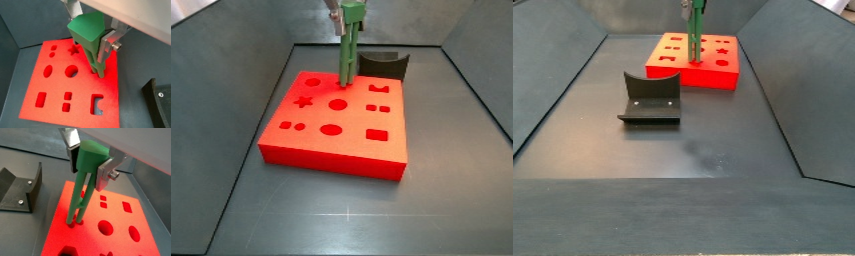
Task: Pick up the 3 prong object. Move up. Rotate the 3 prong object. Place the 3 prong object on the fixture. Regrasp the 3 prong object. Move to above the board. Insert the 3 prong object.
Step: Insert the 3 prong object.
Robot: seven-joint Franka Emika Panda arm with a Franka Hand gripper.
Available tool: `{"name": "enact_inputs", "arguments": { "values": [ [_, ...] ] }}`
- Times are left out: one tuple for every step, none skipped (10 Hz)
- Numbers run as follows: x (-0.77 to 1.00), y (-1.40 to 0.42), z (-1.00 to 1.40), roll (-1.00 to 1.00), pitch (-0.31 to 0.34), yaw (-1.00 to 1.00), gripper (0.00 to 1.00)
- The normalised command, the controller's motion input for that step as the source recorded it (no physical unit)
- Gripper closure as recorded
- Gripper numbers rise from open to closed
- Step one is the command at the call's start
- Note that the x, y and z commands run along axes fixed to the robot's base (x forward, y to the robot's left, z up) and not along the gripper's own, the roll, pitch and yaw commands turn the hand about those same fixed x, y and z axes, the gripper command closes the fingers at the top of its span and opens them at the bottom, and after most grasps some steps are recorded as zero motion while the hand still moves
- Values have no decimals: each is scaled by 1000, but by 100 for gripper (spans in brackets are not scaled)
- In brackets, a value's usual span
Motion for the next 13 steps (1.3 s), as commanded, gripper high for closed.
{"name": "enact_inputs", "arguments": {
  "values": [
    [0,-3,-3,0,-33,71,100],
    [0,-80,0,0,0,109,100],
    [0,-77,0,0,0,211,100],
    [0,-14,-26,0,-4,254,100],
    [0,0,-37,0,-19,240,100],
    [0,0,-31,0,-21,171,100],
    [0,0,-37,0,-24,154,100],
    [0,0,-54,-1,-26,149,100],
    [0,0,-71,-7,-19,140,100],
    [57,0,-94,0,0,186,100],
    [97,0,-80,0,0,217,100],
    [89,0,-66,0,0,217,100],
    [14,0,-46,0,0,191,100]
  ]
}}
